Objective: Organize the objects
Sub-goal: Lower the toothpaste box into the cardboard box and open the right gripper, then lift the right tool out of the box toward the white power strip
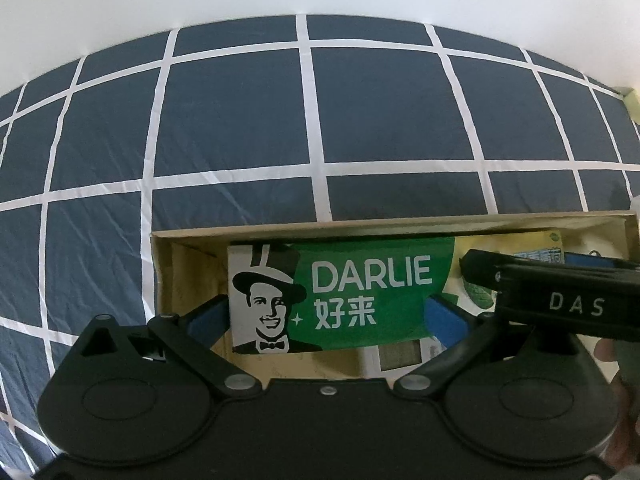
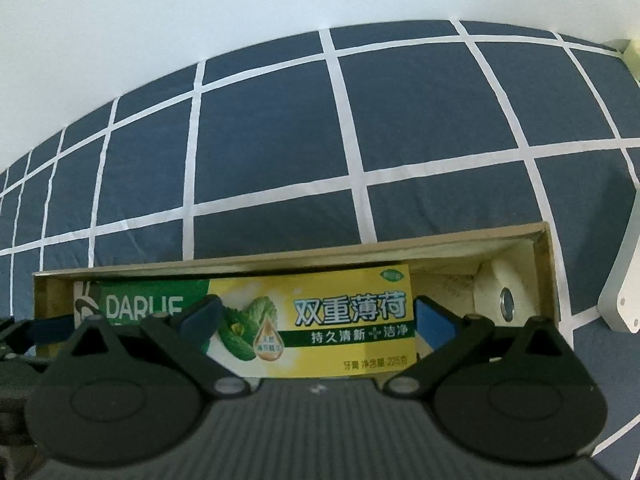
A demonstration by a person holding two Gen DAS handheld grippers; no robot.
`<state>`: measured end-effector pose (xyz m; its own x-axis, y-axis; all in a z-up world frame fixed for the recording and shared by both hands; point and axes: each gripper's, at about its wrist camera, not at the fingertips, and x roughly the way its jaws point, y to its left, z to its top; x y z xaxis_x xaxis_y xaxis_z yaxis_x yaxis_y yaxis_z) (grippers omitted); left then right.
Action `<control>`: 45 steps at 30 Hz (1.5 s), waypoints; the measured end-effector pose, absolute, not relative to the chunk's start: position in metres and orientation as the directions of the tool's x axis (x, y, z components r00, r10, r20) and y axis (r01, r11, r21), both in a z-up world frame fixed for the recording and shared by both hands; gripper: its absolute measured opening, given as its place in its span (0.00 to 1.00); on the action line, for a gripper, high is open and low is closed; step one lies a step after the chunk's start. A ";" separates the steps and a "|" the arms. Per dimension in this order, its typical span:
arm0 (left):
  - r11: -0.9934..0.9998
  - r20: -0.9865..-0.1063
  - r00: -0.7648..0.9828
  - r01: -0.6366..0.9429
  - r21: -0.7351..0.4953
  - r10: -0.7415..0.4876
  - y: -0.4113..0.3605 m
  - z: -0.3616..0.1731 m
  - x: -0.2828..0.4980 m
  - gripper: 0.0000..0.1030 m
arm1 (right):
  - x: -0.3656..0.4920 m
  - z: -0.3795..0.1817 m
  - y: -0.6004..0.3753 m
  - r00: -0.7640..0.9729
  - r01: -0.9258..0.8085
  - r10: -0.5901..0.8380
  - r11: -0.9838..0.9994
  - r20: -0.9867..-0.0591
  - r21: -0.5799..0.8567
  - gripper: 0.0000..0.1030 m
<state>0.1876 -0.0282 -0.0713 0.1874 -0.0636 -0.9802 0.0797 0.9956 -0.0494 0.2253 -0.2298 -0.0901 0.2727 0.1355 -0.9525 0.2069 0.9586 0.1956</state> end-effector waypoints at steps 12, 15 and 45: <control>0.998 -0.980 0.195 0.064 -0.028 -0.040 -0.028 -0.063 0.183 1.00 | 0.226 -0.081 -0.224 0.262 0.196 0.098 0.969 -0.960 0.152 0.98; 0.998 -0.976 0.211 0.057 -0.037 -0.048 -0.028 -0.054 0.177 1.00 | 0.222 -0.072 -0.225 0.276 0.190 0.117 0.966 -0.954 0.173 0.98; 0.999 -0.931 0.362 0.029 -0.038 -0.046 -0.090 0.041 0.030 1.00 | 0.075 0.030 -0.298 0.443 0.143 0.170 0.956 -0.880 0.256 1.00</control>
